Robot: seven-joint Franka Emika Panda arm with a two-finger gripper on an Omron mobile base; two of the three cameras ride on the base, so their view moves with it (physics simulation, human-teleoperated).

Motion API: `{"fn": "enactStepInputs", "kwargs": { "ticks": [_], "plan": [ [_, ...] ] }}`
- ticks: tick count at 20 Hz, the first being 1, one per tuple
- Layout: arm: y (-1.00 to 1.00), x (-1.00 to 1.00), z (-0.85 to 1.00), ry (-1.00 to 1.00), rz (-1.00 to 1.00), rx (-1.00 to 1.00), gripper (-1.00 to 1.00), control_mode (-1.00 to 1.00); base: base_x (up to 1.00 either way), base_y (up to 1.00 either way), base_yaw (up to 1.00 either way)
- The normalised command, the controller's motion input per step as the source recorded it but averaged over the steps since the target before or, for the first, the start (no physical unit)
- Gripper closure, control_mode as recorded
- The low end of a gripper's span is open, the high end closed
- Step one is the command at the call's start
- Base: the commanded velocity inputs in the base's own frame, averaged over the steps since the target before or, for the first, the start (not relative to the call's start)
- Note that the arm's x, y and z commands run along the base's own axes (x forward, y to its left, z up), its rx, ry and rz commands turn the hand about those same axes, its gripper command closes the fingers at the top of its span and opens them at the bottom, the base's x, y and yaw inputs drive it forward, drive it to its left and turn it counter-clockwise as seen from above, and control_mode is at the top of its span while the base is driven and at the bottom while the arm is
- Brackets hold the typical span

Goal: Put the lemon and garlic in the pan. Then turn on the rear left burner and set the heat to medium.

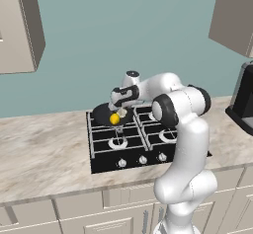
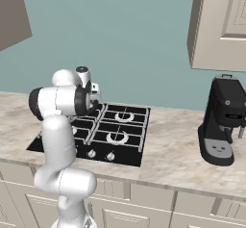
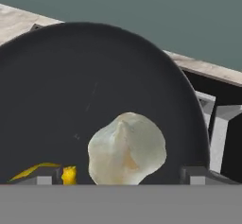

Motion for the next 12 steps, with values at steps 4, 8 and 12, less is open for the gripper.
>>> {"fn": "enactStepInputs", "kwargs": {
  "ticks": [4,8,12],
  "plan": [
    [-0.15,-0.36,0.27,0.0,-0.05,0.0,-1.0,-1.0,0.0,0.0,0.0],
    [-0.28,-0.67,0.04,0.0,-0.16,0.0,-1.0,-1.0,0.0,0.0,0.0],
    [-0.39,-0.84,0.0,0.0,-0.23,0.03,-1.0,-1.0,0.0,0.0,0.0]
  ]
}}
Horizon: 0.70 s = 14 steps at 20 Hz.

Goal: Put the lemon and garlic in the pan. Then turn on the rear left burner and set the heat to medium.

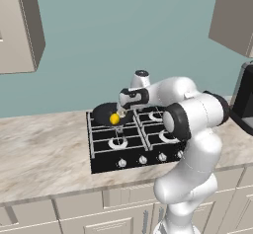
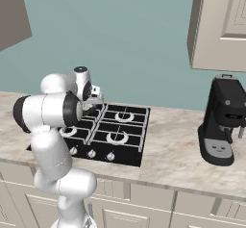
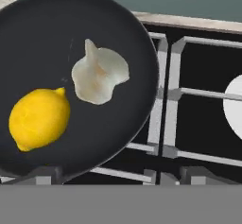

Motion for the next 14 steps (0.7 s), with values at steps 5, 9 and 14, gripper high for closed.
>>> {"fn": "enactStepInputs", "kwargs": {
  "ticks": [5,9,14],
  "plan": [
    [-0.15,-0.87,0.0,0.0,-0.2,0.08,-1.0,-1.0,0.0,0.0,0.0],
    [-0.01,-0.82,0.0,0.0,-0.17,0.12,-1.0,-1.0,0.0,0.0,0.0],
    [0.0,-0.61,0.0,0.02,-0.14,0.1,-1.0,-1.0,0.0,0.0,0.0]
  ]
}}
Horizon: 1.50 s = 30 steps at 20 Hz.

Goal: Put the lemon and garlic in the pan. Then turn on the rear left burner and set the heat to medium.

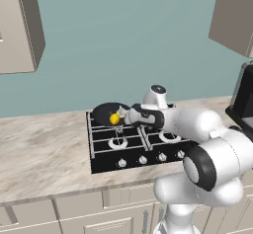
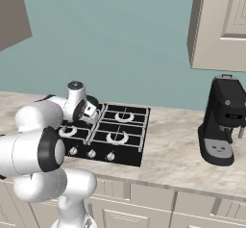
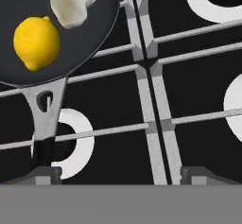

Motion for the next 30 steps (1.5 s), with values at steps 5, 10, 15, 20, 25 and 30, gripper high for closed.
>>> {"fn": "enactStepInputs", "kwargs": {
  "ticks": [5,10,15,20,25,30],
  "plan": [
    [0.0,-0.21,0.0,0.28,-0.15,0.01,-1.0,-1.0,0.0,0.0,0.0],
    [0.0,0.05,0.0,0.42,-0.06,0.0,-1.0,-1.0,0.0,0.0,0.0],
    [0.0,0.01,0.0,0.14,0.03,0.02,-1.0,-1.0,0.0,0.0,0.0],
    [0.0,-0.18,-0.18,-0.04,0.08,0.01,-1.0,-1.0,0.0,0.0,0.0],
    [0.0,-0.28,-0.2,-0.08,0.09,0.0,-1.0,-1.0,0.0,0.0,0.0],
    [0.0,-0.38,-0.13,-0.02,0.07,0.0,-1.0,-1.0,0.0,0.0,0.0]
  ]
}}
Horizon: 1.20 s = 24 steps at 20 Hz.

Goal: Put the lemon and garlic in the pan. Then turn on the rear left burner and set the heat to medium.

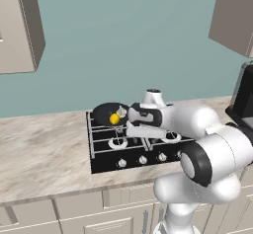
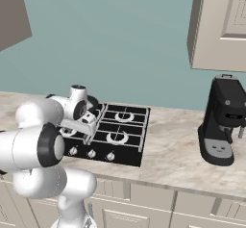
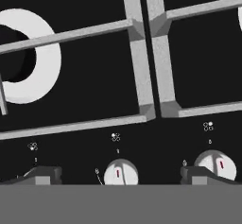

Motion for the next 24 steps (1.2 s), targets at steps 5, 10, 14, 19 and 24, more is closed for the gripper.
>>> {"fn": "enactStepInputs", "kwargs": {
  "ticks": [5,10,14,19,24],
  "plan": [
    [0.0,-0.34,-0.19,-0.01,0.08,0.0,-1.0,-1.0,0.0,0.0,0.0],
    [0.0,-0.02,-0.24,0.0,0.13,0.0,-1.0,-1.0,0.0,0.0,0.0],
    [0.02,0.0,-0.05,0.0,0.13,0.0,-1.0,-1.0,0.0,0.0,0.0],
    [0.12,-0.22,0.0,0.0,0.11,0.0,-1.0,-1.0,0.0,0.0,0.0],
    [0.12,-0.05,-0.02,0.0,0.04,0.0,-1.0,-1.0,0.0,0.0,0.0]
  ]
}}
